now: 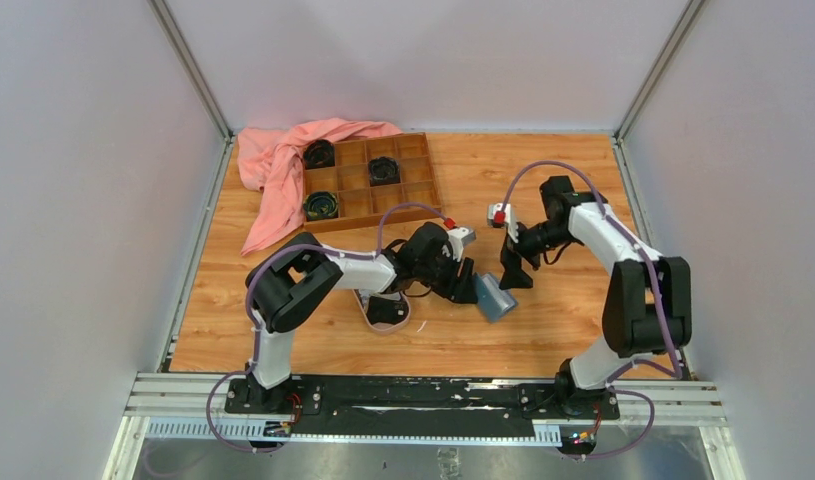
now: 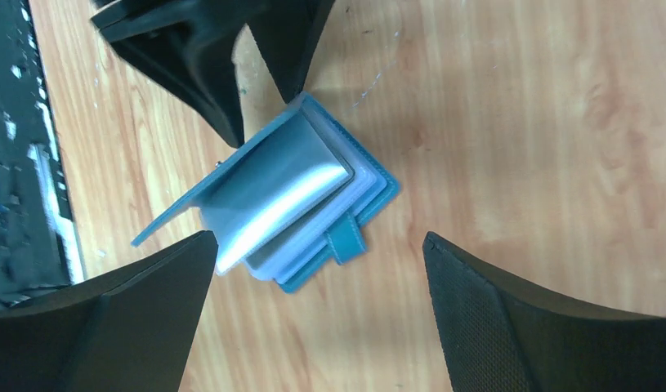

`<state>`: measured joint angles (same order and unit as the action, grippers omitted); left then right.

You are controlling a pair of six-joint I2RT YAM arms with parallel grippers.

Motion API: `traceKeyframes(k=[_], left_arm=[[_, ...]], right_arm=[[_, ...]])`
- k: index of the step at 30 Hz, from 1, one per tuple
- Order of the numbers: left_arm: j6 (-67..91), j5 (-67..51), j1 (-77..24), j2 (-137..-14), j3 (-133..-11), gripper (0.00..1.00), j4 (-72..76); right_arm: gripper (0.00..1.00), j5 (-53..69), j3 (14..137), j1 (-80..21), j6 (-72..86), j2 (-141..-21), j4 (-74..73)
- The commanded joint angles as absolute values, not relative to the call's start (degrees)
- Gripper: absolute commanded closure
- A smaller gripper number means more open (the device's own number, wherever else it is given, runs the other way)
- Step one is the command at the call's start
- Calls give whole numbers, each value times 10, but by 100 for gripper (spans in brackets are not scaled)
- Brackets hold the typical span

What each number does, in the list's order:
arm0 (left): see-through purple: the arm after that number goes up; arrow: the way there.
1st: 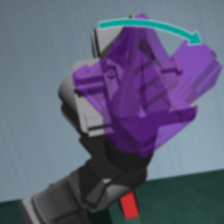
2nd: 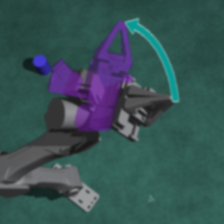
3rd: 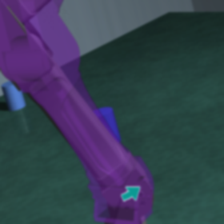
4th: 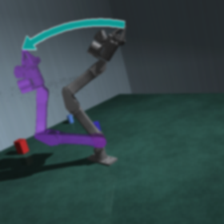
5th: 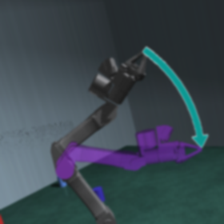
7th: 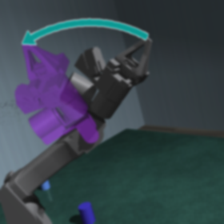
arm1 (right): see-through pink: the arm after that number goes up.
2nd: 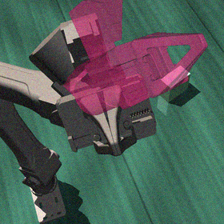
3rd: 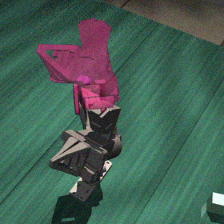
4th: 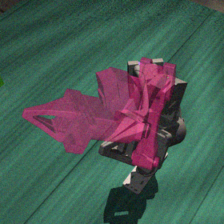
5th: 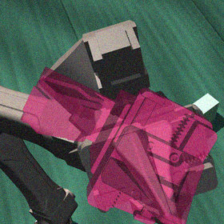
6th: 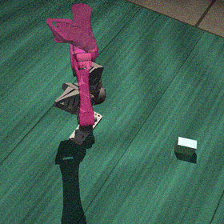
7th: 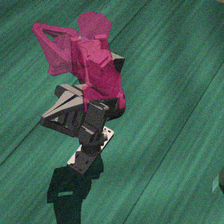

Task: Put the credit cards into the card holder
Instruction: Close the card holder at the center of the board.

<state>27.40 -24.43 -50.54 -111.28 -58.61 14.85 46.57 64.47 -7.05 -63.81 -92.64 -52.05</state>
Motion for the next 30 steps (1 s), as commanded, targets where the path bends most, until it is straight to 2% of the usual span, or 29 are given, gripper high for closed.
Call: traceKeyframes(k=[1,5,10,13,16,21,26,30], left_arm=[[275,-239,-499,-1139,-596,47,131],[271,-241,-497,-1136,-595,47,131],[260,-249,-497,-1127,-594,47,131],[257,-252,-497,-1124,-591,47,131],[257,-256,-497,-1122,-588,47,131],[256,-258,-497,-1118,-587,47,131],[259,-260,-497,-1118,-590,47,131],[262,-262,-497,-1115,-590,47,131]], right_arm=[[0,513,616,-36,-817,-872,-514],[3,483,656,-22,-849,-904,-530],[13,472,616,-20,-1042,-931,-558],[27,478,620,-32,-1139,-959,-600],[43,469,652,-48,-1133,-1000,-619],[45,450,654,-66,-1122,-1022,-610],[42,405,637,-85,-1100,-1025,-579],[47,364,619,-110,-1065,-1028,-533]])
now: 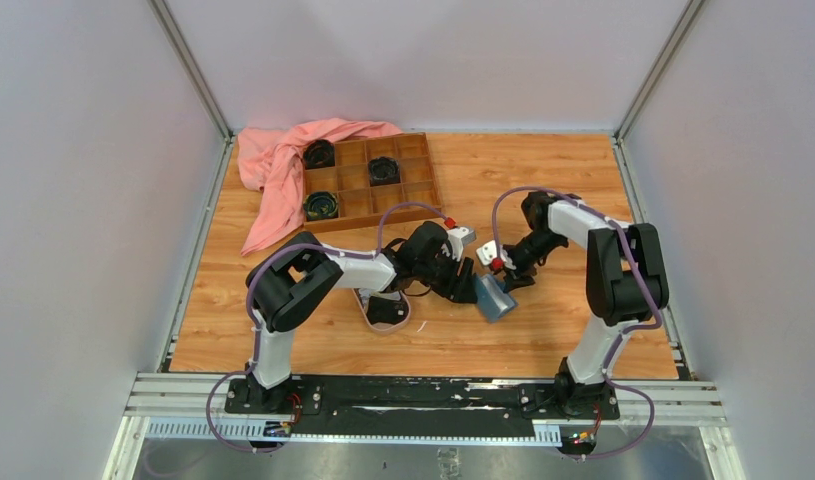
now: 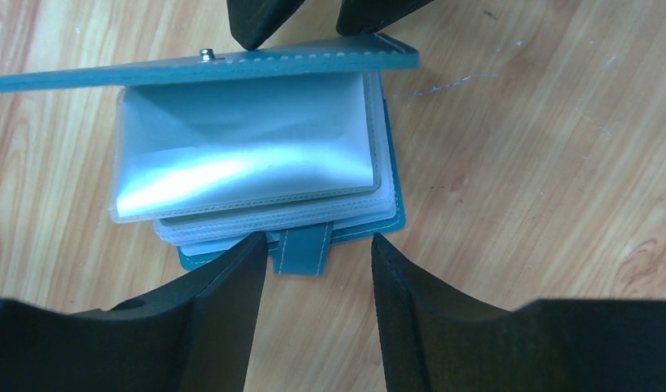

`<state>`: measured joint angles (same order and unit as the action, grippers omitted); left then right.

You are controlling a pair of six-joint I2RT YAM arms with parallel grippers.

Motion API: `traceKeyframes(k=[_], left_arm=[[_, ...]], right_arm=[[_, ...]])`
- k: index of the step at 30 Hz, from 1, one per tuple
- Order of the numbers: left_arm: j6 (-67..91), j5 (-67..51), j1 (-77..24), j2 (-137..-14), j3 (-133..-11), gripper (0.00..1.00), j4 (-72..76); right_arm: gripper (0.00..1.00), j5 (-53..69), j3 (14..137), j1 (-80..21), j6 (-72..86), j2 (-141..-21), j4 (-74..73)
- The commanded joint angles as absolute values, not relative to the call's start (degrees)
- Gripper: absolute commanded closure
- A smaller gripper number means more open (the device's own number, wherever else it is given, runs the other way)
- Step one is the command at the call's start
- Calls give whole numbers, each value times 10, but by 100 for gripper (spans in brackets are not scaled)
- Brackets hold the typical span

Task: Put the credit cards into the card holder
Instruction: Close the card holder at the center of the board.

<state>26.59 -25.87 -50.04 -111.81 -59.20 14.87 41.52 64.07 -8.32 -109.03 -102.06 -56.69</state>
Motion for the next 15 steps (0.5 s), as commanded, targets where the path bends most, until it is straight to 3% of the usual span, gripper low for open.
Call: traceKeyframes(k=[1,8,11,15], left_arm=[[263,-262,-497,-1113,-589,47,131],[268,-260,-497,-1105,-585,48,131],[274,-254,-497,-1101,-583,49,131],[282,-251,-497,-1096,-580,49,131]], right_arm=[[49,354,612,-116,-1055,-1028,-518],[74,344,599,-119,-1026,-1015,-498],[88,376,607,-101,-989,-1003,-499],[99,444,618,-68,-929,-987,-499]])
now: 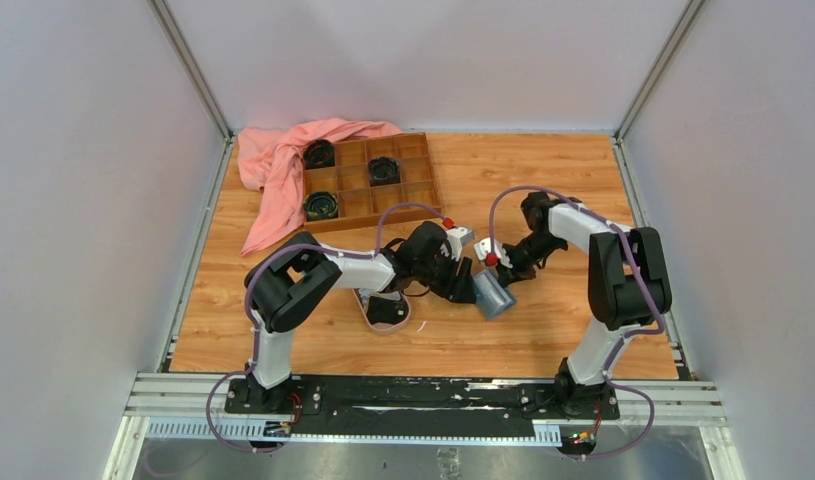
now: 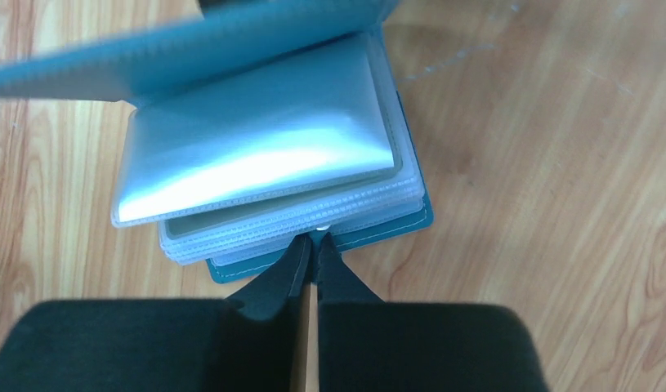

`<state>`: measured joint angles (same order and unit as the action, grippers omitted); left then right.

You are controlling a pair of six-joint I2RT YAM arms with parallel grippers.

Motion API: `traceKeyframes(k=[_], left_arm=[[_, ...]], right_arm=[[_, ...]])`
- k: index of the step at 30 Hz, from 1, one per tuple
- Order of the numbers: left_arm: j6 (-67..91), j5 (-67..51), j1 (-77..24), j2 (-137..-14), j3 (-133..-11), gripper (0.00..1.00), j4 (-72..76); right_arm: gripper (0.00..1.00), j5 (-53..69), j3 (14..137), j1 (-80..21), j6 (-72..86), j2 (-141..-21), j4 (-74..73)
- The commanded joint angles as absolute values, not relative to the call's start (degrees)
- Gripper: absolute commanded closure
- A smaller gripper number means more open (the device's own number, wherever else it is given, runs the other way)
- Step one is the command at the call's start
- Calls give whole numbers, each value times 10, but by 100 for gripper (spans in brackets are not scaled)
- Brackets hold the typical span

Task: Put the credit cards into the card holder
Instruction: Close the card holder at the center of the board.

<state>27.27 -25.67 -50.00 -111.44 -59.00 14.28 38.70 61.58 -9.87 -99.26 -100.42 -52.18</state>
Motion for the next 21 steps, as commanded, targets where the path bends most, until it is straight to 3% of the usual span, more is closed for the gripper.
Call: traceKeyframes(k=[1,15,21], left_arm=[[284,-253,-497,-1095,-580,49,131],[311,-251,-487,-1114,-614,52,131],[329,-256,-472,-1128,-631,55,131]], right_arm=[[100,452,620,-64,-916,-984,-498],[100,516,702,-47,-587,-1050,-540],[100,576,694,-44,-601,-1076,-567]])
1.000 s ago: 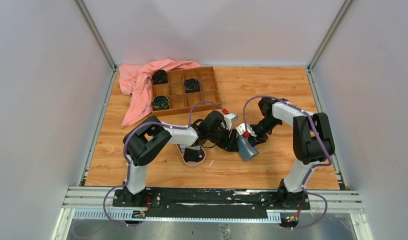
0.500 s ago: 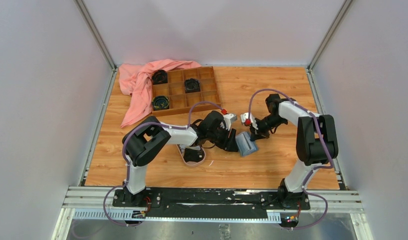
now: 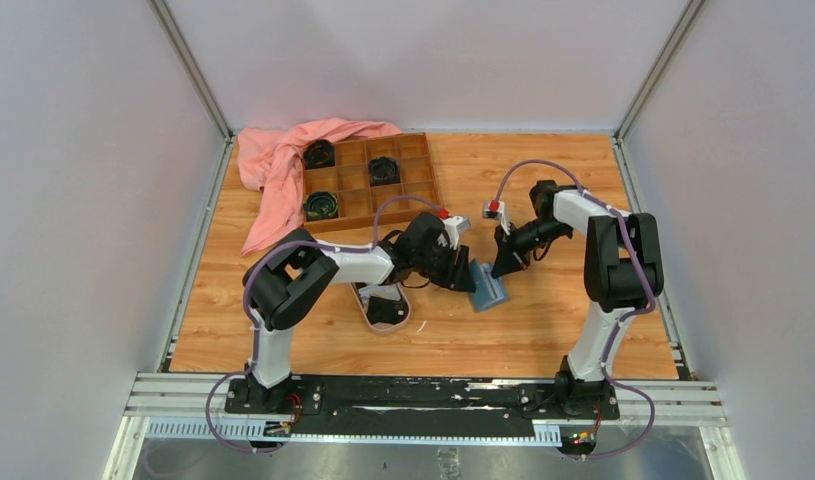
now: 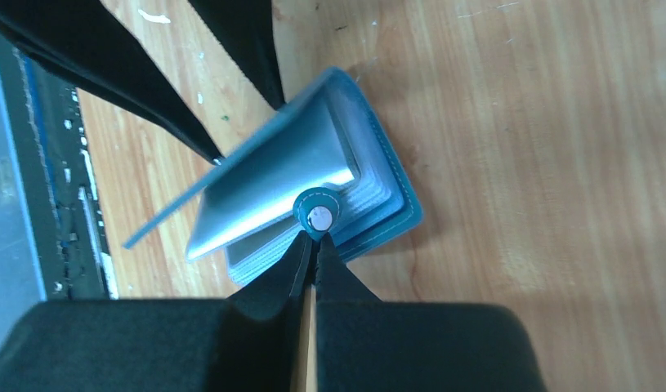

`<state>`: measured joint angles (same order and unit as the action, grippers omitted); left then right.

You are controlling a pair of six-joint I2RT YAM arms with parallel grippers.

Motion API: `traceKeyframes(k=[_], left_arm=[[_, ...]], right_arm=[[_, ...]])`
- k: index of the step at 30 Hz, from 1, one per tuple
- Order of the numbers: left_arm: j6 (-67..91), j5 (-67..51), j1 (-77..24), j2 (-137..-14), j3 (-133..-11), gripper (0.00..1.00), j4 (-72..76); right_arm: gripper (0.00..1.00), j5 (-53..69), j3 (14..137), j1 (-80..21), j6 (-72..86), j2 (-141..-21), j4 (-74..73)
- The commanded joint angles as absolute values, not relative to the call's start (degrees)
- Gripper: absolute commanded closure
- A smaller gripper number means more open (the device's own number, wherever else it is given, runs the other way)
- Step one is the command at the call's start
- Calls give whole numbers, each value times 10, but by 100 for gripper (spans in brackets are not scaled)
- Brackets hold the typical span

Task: Put the credit cards into the card holder
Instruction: Close the card holder at the center of the board.

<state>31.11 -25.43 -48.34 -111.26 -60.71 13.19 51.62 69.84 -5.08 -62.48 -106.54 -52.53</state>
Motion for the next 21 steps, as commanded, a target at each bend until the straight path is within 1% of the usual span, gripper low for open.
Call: traceKeyframes(k=[1,5,12,16,21], left_arm=[[336,-257,-470,-1131,-635,56,131],[354,-267,-462,-1147,-650,58,128],[342,-256,-461,-1185,-704,59,55],[322,-234,-461,-1217,-762,59,-41],[315,-220,-465,-1231,-789,59,-67]], right_arm=[[100,582,691,-42,-606,-1078,-568],[99,608,690,-31,-613,-1088,-573],[99,623,686,-4,-539,-1126,-555],[99,614,656,33,-474,-1118,-497],[99,591,595,44,-389,-1075,-387]])
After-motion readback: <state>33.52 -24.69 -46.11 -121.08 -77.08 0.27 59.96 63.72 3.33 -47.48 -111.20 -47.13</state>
